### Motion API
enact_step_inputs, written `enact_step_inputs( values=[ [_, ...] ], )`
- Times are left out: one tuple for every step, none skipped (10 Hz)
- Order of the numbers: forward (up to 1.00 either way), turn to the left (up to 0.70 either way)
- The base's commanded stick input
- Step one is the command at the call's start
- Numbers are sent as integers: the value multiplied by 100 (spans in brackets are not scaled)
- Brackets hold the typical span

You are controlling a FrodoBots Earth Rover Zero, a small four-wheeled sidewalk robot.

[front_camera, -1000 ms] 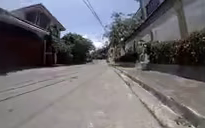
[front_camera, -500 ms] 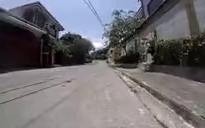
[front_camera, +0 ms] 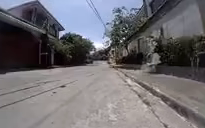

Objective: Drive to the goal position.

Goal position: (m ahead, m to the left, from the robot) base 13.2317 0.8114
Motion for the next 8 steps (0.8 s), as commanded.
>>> enact_step_inputs(
  values=[
    [100, 2],
    [100, 2],
    [100, 2],
    [100, -16],
    [100, -38],
    [100, -34],
    [100, 0],
    [100, 2]
  ],
)
